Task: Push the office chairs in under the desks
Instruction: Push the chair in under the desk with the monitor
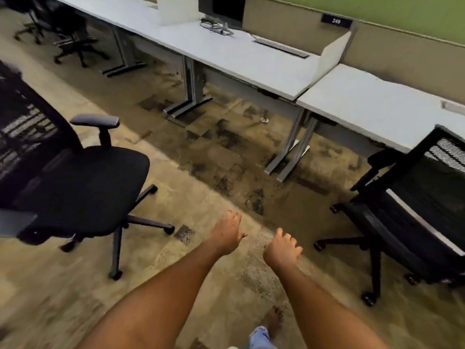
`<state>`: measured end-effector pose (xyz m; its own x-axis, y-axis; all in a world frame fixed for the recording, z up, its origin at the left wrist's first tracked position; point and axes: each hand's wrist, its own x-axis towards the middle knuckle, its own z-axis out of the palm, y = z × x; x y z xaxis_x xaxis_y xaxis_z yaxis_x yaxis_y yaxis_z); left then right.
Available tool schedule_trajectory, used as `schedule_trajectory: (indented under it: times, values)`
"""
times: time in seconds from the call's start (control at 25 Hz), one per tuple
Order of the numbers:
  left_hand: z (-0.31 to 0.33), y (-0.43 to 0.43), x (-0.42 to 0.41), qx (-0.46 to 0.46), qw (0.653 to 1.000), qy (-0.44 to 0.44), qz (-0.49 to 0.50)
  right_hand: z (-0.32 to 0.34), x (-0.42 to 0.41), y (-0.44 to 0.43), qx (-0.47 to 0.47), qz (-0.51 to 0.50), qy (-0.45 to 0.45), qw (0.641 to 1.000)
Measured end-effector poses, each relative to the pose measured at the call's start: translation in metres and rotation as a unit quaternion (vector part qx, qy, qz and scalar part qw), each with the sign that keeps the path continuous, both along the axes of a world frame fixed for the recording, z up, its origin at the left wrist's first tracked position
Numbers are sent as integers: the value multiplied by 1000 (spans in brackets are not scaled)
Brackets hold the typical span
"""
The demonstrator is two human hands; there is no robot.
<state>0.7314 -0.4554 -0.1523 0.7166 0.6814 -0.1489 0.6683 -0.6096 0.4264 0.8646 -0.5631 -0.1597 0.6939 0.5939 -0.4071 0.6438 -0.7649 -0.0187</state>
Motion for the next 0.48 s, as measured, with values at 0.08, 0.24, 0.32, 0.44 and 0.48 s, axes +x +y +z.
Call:
schedule_trajectory:
  times: [0.08, 0.24, 0.32, 0.44, 0.48]
  values:
    - [3, 4, -56, -4, 1000, 3, 30, 2, -53, 14, 23, 34, 2, 999]
    - [6, 16, -187, 10, 992, 31, 122, 14, -179, 55, 42, 164, 0, 986]
    - [7, 24, -246, 20, 984, 36, 174, 21, -233, 74, 43, 233, -5, 971]
    - [10, 33, -322, 17, 967, 32, 251, 25, -302, 102, 46, 316, -5, 947]
    - [11, 36, -347, 19, 960, 29, 277, 25, -327, 112, 44, 345, -8, 938]
